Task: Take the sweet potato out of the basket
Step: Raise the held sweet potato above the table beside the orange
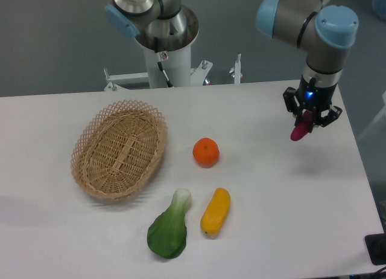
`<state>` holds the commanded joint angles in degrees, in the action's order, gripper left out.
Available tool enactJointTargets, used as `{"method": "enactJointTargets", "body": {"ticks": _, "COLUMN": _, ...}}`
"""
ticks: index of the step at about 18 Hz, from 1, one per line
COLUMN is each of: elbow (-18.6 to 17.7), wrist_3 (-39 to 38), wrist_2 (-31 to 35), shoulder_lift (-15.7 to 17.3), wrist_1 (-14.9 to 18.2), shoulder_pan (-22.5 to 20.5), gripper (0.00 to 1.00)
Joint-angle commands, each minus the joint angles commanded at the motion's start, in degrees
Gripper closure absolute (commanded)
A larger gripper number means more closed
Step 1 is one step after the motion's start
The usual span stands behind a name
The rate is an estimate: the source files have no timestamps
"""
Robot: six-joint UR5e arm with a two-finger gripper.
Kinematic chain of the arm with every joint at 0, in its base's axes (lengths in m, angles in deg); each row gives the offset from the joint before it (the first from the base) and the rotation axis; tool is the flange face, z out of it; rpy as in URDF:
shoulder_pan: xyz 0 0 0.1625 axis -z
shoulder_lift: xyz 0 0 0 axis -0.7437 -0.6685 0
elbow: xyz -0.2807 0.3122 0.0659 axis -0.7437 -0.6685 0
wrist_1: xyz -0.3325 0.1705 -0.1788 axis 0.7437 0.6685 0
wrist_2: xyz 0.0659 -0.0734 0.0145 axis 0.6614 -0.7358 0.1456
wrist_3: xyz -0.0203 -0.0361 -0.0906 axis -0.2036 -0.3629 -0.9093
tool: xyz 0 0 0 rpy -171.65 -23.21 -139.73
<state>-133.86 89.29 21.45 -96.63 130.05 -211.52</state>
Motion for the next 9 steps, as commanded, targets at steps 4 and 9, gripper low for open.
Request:
{"method": "enactJointTargets", "body": {"ticks": 4, "elbow": -0.09, "wrist_3": 0.00, "wrist_2": 0.18, "shoulder_lift": -0.09, "wrist_1": 0.00, "shoulder_pan": 0.09, "gripper": 0.85}}
{"method": "enactJointTargets", "body": {"ticks": 9, "elbow": -0.09, "wrist_3": -0.09, "wrist_2": 0.35, "shoulder_lift": -0.44, "wrist_1": 0.00, "shoulder_pan": 0.44, "gripper": 0.85}}
